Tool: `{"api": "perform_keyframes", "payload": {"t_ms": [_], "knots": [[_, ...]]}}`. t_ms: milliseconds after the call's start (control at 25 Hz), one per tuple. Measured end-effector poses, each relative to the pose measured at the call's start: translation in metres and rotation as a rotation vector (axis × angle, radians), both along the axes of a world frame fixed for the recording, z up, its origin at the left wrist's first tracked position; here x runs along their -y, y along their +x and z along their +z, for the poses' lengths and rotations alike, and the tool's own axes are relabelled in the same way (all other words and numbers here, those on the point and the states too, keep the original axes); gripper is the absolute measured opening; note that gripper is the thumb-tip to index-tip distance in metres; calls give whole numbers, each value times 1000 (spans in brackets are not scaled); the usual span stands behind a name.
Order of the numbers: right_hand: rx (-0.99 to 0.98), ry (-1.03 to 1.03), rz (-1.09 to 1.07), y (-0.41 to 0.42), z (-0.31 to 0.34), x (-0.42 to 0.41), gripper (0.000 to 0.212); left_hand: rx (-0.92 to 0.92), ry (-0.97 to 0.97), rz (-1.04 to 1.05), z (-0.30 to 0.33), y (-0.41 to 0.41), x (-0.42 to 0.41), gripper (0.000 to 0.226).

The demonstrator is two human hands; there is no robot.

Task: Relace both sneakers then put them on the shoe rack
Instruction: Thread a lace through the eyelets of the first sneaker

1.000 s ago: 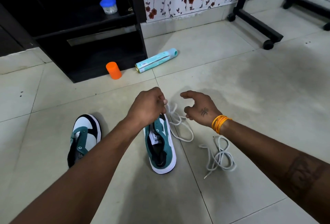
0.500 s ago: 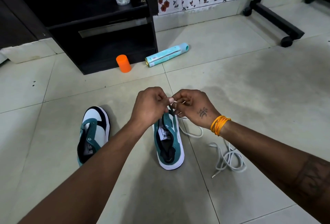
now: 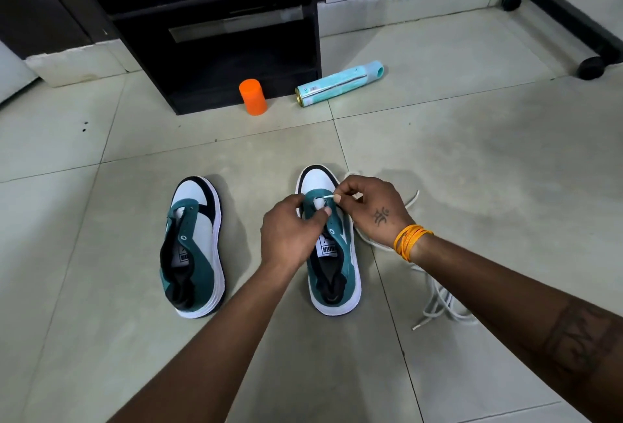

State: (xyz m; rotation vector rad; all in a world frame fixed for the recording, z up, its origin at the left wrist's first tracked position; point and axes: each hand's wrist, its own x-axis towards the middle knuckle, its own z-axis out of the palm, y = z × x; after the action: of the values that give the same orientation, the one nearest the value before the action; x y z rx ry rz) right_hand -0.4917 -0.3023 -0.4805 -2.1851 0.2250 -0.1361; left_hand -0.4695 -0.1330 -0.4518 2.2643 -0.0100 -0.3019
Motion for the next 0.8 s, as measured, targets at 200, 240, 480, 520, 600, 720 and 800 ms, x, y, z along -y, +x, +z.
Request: {"api": "perform_keyframes", "payload": {"t_ms": [200,240,480,520,600,720,800], "knots": [[38,12,25,-23,-5,-9,10,67,68,-22,1,-25,-13,30],[50,7,26,-26,-9,-11,10,99,108,-31,0,-27,-15,27],[35,-107,39,-26,-18,-13,8,253,386,-146,-2,-26,-12,26],[44,-140,52,-26,-16,-13,8,244,393,-149,-1,-25,-11,27],[65,-227,91,-27,-10,-14,9,229,380,-144,-1,-23,-11,29],[85,-237,91,-26,-1,-17,7,201,304,-107,-7,-20,-14,31],[89,-139,74,-26,1,-23,4,160,221,-63,-12,-17,-18,26]]}}
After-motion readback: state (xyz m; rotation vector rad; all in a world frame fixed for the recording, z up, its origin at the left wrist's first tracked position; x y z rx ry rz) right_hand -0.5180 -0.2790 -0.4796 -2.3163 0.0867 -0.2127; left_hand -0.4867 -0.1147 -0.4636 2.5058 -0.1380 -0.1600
